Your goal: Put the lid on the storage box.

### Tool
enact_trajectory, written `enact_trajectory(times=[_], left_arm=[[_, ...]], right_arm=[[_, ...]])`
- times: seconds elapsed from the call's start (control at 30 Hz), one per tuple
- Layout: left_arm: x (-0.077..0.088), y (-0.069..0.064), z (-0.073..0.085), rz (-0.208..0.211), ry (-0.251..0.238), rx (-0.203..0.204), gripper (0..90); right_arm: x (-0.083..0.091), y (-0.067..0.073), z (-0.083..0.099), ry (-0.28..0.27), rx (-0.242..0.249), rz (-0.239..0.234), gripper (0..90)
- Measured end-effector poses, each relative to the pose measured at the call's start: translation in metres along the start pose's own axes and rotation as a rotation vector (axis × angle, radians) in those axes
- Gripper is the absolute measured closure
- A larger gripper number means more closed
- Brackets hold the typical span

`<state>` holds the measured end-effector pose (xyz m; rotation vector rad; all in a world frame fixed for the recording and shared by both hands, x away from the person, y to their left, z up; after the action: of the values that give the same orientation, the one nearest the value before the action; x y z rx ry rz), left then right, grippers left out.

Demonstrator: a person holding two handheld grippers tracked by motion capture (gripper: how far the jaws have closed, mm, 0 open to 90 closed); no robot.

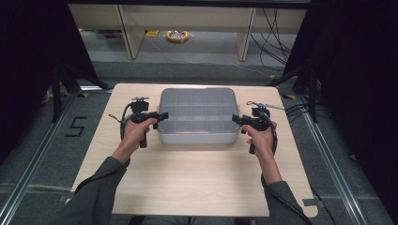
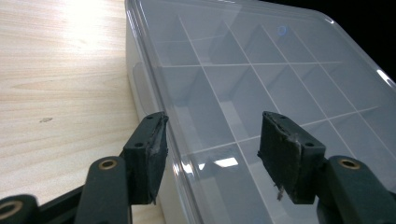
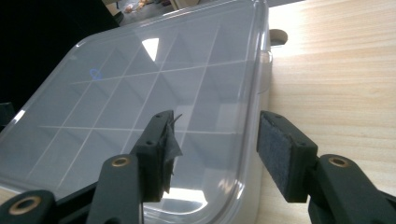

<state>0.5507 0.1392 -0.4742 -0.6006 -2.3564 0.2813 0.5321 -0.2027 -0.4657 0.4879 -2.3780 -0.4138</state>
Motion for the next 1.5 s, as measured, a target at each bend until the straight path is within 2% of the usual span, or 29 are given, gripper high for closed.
enact_trajectory(times=[0.1,0.13,0.17,0.23,0.27,0.3,0.37,0.43,0.5,0.53,0.6,0.67,0.73,0.77,0.8,0.87,0.93,0.97,1.0,1.07,1.1,1.13,1.23,1.3,1.33,1.4,1.43,1.47,1.5], left_arm=[[0.004,-0.004,0.001,0.026,0.000,0.007,39.5],[0.005,-0.005,0.001,0.031,-0.002,0.005,39.2],[0.007,-0.005,0.002,0.036,0.001,-0.004,39.1],[0.010,-0.008,0.003,0.048,-0.007,-0.008,38.3],[0.013,-0.008,0.004,0.054,0.006,-0.020,37.6],[0.013,-0.010,0.004,0.058,-0.005,-0.012,37.2],[0.015,-0.013,0.005,0.074,-0.006,-0.013,35.5],[0.018,-0.015,0.008,0.090,-0.004,-0.017,33.7],[0.020,-0.017,0.011,0.099,-0.006,-0.018,32.8],[0.022,-0.018,0.013,0.108,-0.002,-0.021,32.4],[0.024,-0.019,0.016,0.109,0.000,-0.029,31.0],[0.027,-0.020,0.018,0.116,-0.009,-0.039,30.4],[0.032,-0.021,0.019,0.132,-0.019,-0.037,30.2],[0.035,-0.021,0.021,0.143,-0.024,-0.037,30.0],[0.037,-0.022,0.022,0.145,-0.027,-0.038,29.8],[0.039,-0.021,0.025,0.147,-0.032,-0.053,29.4],[0.041,-0.019,0.028,0.132,-0.033,-0.065,29.4],[0.042,-0.019,0.029,0.141,-0.039,-0.064,29.3],[0.044,-0.019,0.030,0.141,-0.041,-0.062,29.2],[0.046,-0.019,0.034,0.144,-0.040,-0.067,28.7],[0.046,-0.020,0.035,0.144,-0.037,-0.069,28.3],[0.047,-0.020,0.037,0.147,-0.033,-0.076,28.1],[0.049,-0.025,0.044,0.160,-0.024,-0.085,27.4],[0.051,-0.027,0.047,0.162,-0.023,-0.083,26.0],[0.053,-0.029,0.048,0.165,-0.024,-0.086,25.5],[0.057,-0.031,0.049,0.171,-0.034,-0.102,25.4],[0.059,-0.032,0.050,0.169,-0.035,-0.107,25.2],[0.060,-0.033,0.051,0.166,-0.039,-0.119,25.1],[0.061,-0.033,0.052,0.165,-0.036,-0.120,24.7]], right_arm=[[0.000,-0.002,-0.001,-0.009,0.039,0.005,45.6],[0.000,-0.001,-0.001,-0.011,0.036,0.003,45.1],[0.002,0.002,0.000,-0.004,0.009,0.003,44.7],[0.002,0.002,-0.001,-0.009,0.016,0.001,43.2],[0.003,0.002,-0.001,-0.010,0.027,-0.009,42.4],[0.004,0.005,0.000,-0.008,-0.003,-0.008,41.9],[0.004,0.001,-0.002,-0.021,0.053,-0.001,39.9],[0.006,0.003,-0.001,-0.015,0.031,-0.003,38.2],[0.007,0.003,-0.001,-0.026,0.049,-0.003,37.2],[0.008,0.005,0.000,-0.021,0.032,-0.007,36.7],[0.010,0.005,0.000,-0.026,0.054,-0.016,35.0],[0.013,0.008,0.002,-0.019,0.018,-0.016,34.1],[0.017,0.010,0.005,-0.023,0.009,-0.023,34.0],[0.020,0.008,0.006,-0.028,0.032,-0.023,34.0],[0.020,0.005,0.006,-0.045,0.069,-0.021,33.9],[0.025,0.009,0.011,-0.033,0.013,-0.043,33.5],[0.027,0.008,0.015,-0.034,0.025,-0.045,33.5],[0.026,0.005,0.015,-0.044,0.076,-0.044,33.4],[0.029,0.010,0.018,-0.024,0.020,-0.055,33.2],[0.030,0.006,0.019,-0.047,0.083,-0.045,32.4],[0.032,0.010,0.022,-0.039,0.045,-0.043,32.3],[0.033,0.011,0.023,-0.036,0.044,-0.050,32.2],[0.034,0.008,0.026,-0.049,0.098,-0.057,30.8],[0.037,0.012,0.029,-0.035,0.067,-0.060,30.5],[0.038,0.010,0.028,-0.044,0.105,-0.064,30.4],[0.040,0.012,0.030,-0.042,0.107,-0.068,29.9],[0.040,0.011,0.032,-0.036,0.126,-0.051,29.7],[0.041,0.012,0.034,-0.034,0.108,-0.068,29.4],[0.041,0.012,0.035,-0.037,0.112,-0.078,29.1]])
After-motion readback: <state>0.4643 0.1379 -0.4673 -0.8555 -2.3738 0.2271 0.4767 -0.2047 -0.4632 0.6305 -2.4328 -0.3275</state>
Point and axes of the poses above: each handheld gripper's, and its own axes: x roughly backward along the jaws, z roughly out of its underside, y roughly to its left, the point moved 6 cm from there along -x, roughly forward along the jaws, and after that the axes turned 1 degree about -x, right-handed, at the moved point
